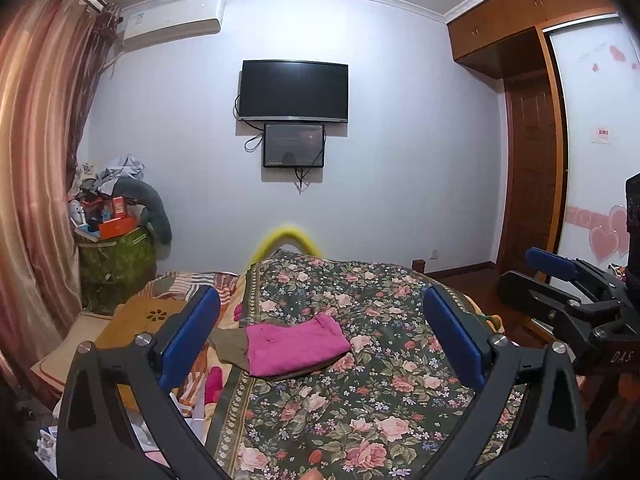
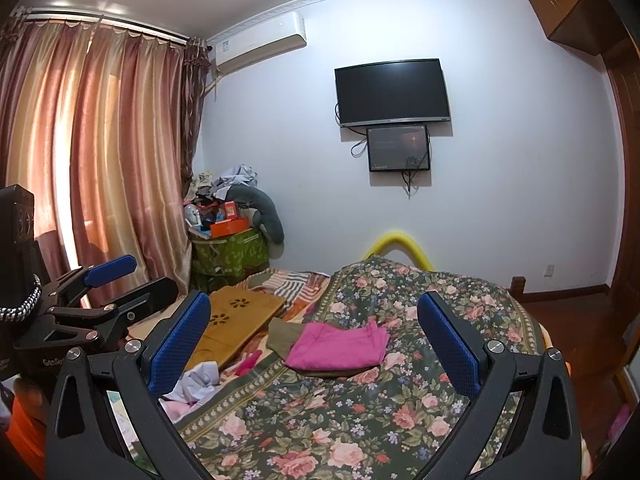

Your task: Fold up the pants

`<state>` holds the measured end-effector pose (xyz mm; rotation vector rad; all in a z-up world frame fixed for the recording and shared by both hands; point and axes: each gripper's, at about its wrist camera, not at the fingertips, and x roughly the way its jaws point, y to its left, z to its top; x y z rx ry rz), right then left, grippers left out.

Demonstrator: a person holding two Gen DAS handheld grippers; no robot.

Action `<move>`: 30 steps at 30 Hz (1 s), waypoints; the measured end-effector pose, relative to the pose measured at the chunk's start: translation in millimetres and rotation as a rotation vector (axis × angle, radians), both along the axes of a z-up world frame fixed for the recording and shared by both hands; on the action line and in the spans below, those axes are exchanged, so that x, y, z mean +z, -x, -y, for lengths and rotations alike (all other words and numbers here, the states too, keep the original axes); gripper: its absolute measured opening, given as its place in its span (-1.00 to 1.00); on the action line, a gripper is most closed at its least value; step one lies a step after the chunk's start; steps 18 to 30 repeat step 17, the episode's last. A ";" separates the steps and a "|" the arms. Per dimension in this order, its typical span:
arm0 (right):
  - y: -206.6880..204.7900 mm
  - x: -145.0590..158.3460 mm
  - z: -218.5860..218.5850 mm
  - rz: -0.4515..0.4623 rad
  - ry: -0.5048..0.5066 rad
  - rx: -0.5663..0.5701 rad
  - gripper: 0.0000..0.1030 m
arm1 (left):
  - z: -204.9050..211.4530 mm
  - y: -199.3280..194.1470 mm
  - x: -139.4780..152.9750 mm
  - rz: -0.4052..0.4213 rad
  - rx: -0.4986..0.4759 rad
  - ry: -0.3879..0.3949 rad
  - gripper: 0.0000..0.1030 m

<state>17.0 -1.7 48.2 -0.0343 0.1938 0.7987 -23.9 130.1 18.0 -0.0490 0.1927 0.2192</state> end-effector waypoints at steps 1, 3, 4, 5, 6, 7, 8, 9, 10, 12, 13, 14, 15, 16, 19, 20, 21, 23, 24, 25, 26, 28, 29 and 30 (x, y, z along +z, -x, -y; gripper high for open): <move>-0.2 -0.2 -0.1 -0.001 0.000 -0.001 0.99 | -0.2 0.0 -0.3 0.000 0.001 0.001 1.00; -0.2 -0.3 -0.1 -0.001 -0.001 -0.001 0.99 | -0.9 -0.4 -0.3 -0.001 0.001 0.007 1.00; -0.6 -0.4 0.4 -0.002 -0.002 -0.001 0.99 | -1.8 -0.4 -0.2 -0.001 -0.001 0.014 1.00; -0.9 -0.1 0.7 -0.001 -0.002 -0.001 0.99 | -2.3 -0.5 -0.2 0.000 -0.001 0.018 1.00; -0.9 -0.2 0.7 -0.001 -0.002 -0.002 0.99 | -3.0 -0.8 -0.3 0.000 -0.002 0.020 1.00; -0.8 -0.2 1.0 -0.001 -0.002 -0.002 0.99 | -3.2 -1.0 -0.4 -0.001 -0.002 0.023 1.00; -0.9 -0.3 1.1 -0.002 -0.002 -0.002 0.99 | -3.5 -1.3 -0.5 -0.002 -0.003 0.024 1.00; -1.0 -0.2 1.3 -0.003 -0.003 -0.003 0.99 | -3.6 -1.6 -0.6 -0.004 -0.004 0.025 1.00; -0.9 -0.2 1.3 -0.004 -0.003 -0.002 0.99 | -3.6 -1.9 -0.7 -0.005 -0.005 0.026 1.00; -0.8 -0.4 1.3 -0.006 -0.004 -0.004 0.99 | -3.8 -2.5 -0.9 -0.009 -0.011 0.025 1.00; -1.1 -0.4 1.5 -0.008 -0.005 -0.004 0.99 | -3.2 -2.9 -1.6 -0.010 -0.013 0.024 1.00; -1.6 -0.3 1.6 -0.008 -0.006 -0.005 0.99 | -2.6 -3.5 -2.1 -0.012 -0.015 0.022 1.00; -2.2 -0.2 1.8 -0.009 -0.007 -0.005 0.99 | -2.3 -3.6 -2.7 -0.013 -0.018 0.021 1.00; -2.9 0.0 2.1 -0.011 -0.007 -0.006 0.99 | -1.9 -4.4 -3.2 -0.016 -0.020 0.020 1.00; -3.6 -0.1 2.2 -0.013 -0.008 -0.007 0.99 | -1.7 -5.3 -3.6 -0.018 -0.020 0.019 1.00; -3.6 -0.1 2.2 -0.013 -0.008 -0.007 0.99 | -1.7 -5.3 -3.6 -0.018 -0.020 0.019 1.00; -3.6 -0.1 2.2 -0.013 -0.008 -0.007 0.99 | -1.7 -5.3 -3.6 -0.018 -0.020 0.019 1.00; -3.6 -0.1 2.2 -0.013 -0.008 -0.007 0.99 | -1.7 -5.3 -3.6 -0.018 -0.020 0.019 1.00; -3.6 -0.1 2.2 -0.013 -0.008 -0.007 0.99 | -1.7 -5.3 -3.6 -0.018 -0.020 0.019 1.00; -3.6 -0.1 2.2 -0.013 -0.008 -0.007 0.99 | -1.7 -5.3 -3.6 -0.018 -0.020 0.019 1.00; -3.6 -0.1 2.2 -0.013 -0.008 -0.007 0.99 | -1.7 -5.3 -3.6 -0.018 -0.020 0.019 1.00; -3.6 -0.1 2.2 -0.013 -0.008 -0.007 0.99 | -1.7 -5.3 -3.6 -0.018 -0.020 0.019 1.00; -3.6 -0.1 2.2 -0.013 -0.008 -0.007 0.99 | -1.7 -5.3 -3.6 -0.018 -0.020 0.019 1.00; -3.6 -0.1 2.2 -0.013 -0.008 -0.007 0.99 | -1.7 -5.3 -3.6 -0.018 -0.020 0.019 1.00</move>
